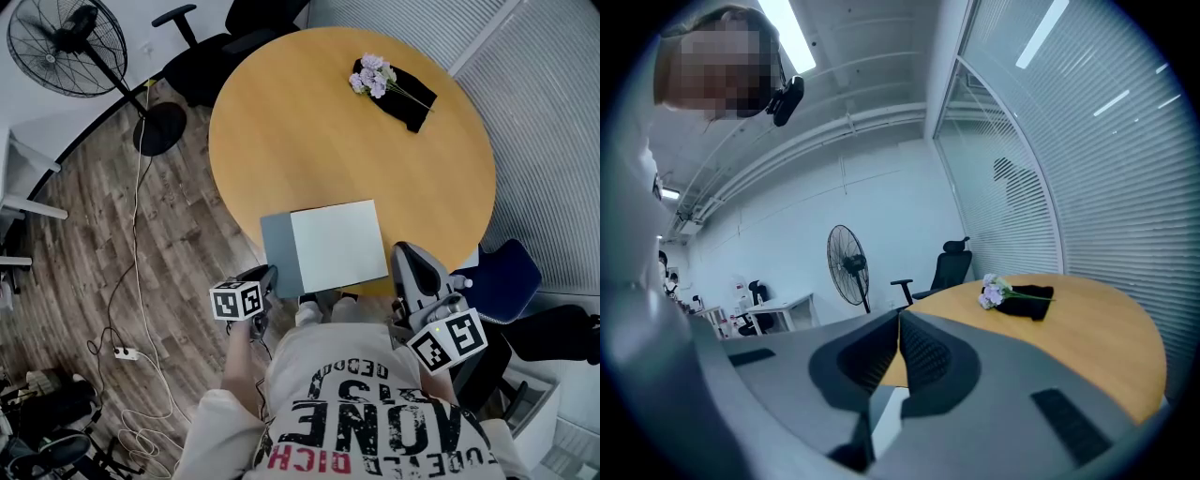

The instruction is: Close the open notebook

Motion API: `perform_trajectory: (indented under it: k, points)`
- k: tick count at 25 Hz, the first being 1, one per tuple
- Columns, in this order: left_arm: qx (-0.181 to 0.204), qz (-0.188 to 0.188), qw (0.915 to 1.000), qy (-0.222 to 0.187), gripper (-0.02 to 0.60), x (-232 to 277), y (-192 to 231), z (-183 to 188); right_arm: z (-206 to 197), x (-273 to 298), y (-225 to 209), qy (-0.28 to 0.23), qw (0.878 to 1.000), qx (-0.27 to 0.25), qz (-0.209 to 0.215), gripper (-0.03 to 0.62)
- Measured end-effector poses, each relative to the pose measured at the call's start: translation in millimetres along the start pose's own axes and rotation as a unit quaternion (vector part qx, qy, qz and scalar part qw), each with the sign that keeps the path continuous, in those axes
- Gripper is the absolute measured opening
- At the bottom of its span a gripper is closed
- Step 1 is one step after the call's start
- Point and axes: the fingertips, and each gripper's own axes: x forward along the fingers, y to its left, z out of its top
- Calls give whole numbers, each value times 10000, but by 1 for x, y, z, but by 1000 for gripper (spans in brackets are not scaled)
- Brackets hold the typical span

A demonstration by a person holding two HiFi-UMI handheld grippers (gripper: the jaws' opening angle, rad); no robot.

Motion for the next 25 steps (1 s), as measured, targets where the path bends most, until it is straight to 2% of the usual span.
perform_trajectory:
  k: [3,16,25]
  points:
    - [-181,84,9998,-27,40,-3,2,3,-1,3,0,9,10000,4,13,12]
    - [362,233,9990,-89,21,-22,-22,17,1,-3,-2,-34,10000,36,-18,12]
    - [419,214,9986,-231,18,-31,-37,26,1,-6,2,-81,9999,60,40,12]
